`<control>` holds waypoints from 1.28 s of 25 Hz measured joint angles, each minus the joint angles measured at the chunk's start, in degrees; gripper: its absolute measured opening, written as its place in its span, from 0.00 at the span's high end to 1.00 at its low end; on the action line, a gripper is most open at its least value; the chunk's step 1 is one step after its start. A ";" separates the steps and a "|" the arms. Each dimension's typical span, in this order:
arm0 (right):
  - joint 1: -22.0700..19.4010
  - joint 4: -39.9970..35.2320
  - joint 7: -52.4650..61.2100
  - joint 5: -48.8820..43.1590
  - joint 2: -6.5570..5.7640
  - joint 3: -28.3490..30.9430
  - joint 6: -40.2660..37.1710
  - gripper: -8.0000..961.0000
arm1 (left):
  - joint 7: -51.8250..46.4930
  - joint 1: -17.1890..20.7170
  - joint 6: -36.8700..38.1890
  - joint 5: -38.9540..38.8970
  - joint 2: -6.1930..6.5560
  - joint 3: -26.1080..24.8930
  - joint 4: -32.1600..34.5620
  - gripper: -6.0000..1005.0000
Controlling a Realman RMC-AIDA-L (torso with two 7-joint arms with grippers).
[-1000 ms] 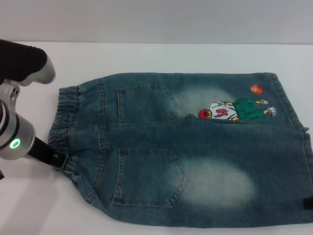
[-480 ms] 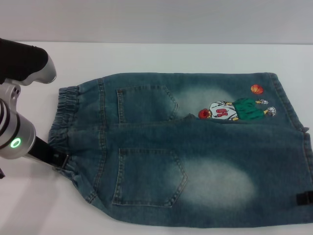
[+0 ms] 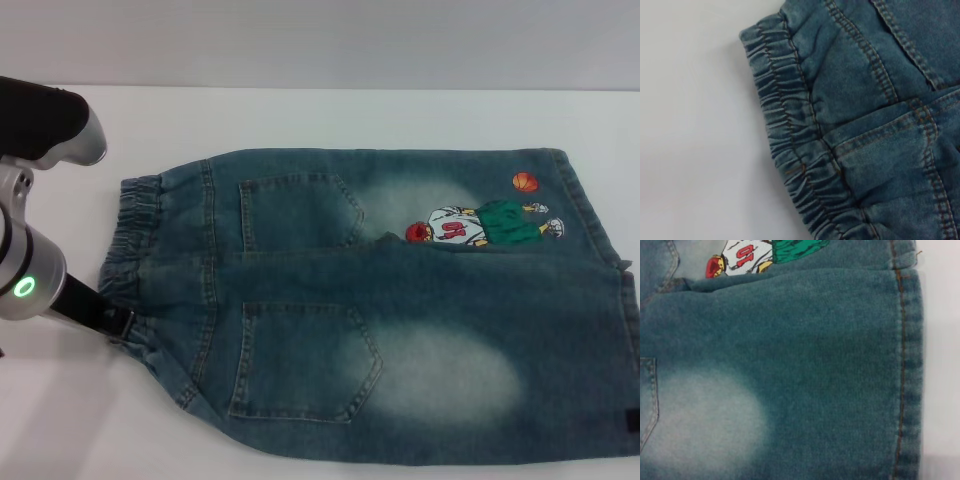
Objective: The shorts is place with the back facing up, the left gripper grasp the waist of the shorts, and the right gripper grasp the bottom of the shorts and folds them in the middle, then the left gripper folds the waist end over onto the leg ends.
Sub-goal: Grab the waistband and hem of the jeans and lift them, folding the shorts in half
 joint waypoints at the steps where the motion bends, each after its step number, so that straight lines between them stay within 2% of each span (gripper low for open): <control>1: -0.04 -0.13 0.01 -0.01 0.05 -0.09 -0.08 0.27 | 0.00 -0.06 0.00 0.00 0.01 -0.01 0.01 0.96; 10: 0.03 -1.24 0.14 0.18 0.30 -1.05 -0.86 0.27 | 0.70 -0.75 -0.03 -0.06 0.04 -0.56 0.71 0.96; 16: 0.48 -2.34 0.52 0.43 0.31 -3.17 -2.10 0.31 | 1.33 -1.31 0.05 -0.07 -0.01 -0.79 1.67 0.96; 32: 2.14 -1.34 -0.13 2.16 -0.01 -3.67 -2.11 0.41 | 2.03 -2.12 1.13 -0.40 0.00 -1.49 4.53 0.96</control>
